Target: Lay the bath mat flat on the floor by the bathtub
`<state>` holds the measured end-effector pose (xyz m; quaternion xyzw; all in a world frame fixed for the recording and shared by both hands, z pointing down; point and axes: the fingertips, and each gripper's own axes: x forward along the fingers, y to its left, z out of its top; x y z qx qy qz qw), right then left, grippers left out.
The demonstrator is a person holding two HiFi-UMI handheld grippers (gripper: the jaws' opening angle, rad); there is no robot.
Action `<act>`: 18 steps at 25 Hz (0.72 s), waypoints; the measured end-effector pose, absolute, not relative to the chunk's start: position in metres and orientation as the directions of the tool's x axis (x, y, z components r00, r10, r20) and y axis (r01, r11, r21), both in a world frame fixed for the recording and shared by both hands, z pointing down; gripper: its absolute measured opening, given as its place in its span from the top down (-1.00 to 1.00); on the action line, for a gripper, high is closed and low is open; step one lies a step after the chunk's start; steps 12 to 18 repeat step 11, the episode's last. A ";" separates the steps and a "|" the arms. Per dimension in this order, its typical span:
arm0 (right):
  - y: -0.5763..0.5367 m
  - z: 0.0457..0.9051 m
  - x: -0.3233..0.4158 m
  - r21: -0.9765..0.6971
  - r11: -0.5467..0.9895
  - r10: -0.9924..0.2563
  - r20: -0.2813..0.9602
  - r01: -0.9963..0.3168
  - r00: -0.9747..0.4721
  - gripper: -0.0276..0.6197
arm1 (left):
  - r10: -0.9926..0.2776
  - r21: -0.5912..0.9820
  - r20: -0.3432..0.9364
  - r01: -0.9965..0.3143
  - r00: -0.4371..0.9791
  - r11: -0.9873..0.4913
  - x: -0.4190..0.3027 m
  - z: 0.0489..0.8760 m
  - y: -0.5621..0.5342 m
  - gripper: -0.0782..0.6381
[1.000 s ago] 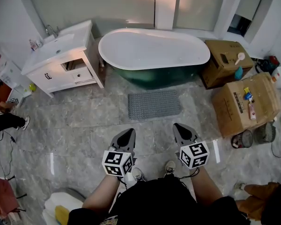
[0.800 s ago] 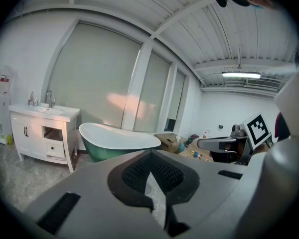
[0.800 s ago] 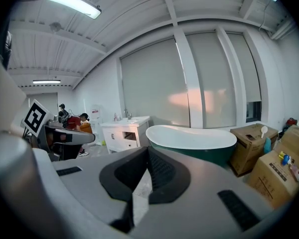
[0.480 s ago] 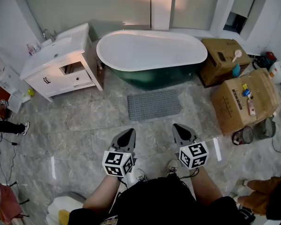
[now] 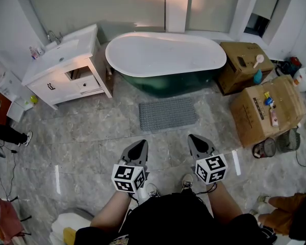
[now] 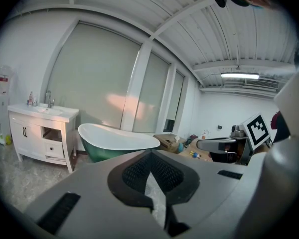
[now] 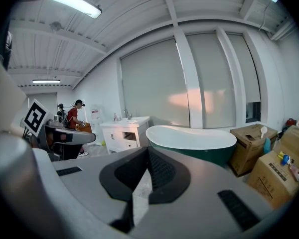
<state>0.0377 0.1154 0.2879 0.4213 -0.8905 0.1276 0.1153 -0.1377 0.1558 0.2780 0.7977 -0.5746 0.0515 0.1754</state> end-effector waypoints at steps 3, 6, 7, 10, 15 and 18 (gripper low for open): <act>0.115 0.287 0.038 -0.129 0.616 -0.718 0.313 -0.777 -0.621 0.87 | -0.899 0.221 0.285 -0.935 0.333 -0.277 -0.136 0.277 0.155 0.73; 0.116 0.287 0.040 -0.128 0.618 -0.717 0.312 -0.776 -0.623 0.86 | -0.898 0.219 0.285 -0.935 0.334 -0.279 -0.134 0.278 0.157 0.73; 0.116 0.286 0.040 -0.127 0.619 -0.717 0.311 -0.775 -0.624 0.87 | -0.898 0.218 0.285 -0.935 0.335 -0.279 -0.134 0.278 0.157 0.73; 0.117 0.285 0.042 -0.125 0.622 -0.715 0.311 -0.773 -0.626 0.87 | -0.898 0.215 0.285 -0.936 0.334 -0.280 -0.131 0.276 0.158 0.73; 0.117 0.284 0.043 -0.124 0.623 -0.715 0.311 -0.772 -0.626 0.87 | -0.898 0.215 0.285 -0.936 0.334 -0.280 -0.130 0.275 0.158 0.73; 0.117 0.284 0.043 -0.124 0.623 -0.715 0.311 -0.772 -0.626 0.87 | -0.898 0.215 0.285 -0.936 0.334 -0.280 -0.130 0.275 0.158 0.73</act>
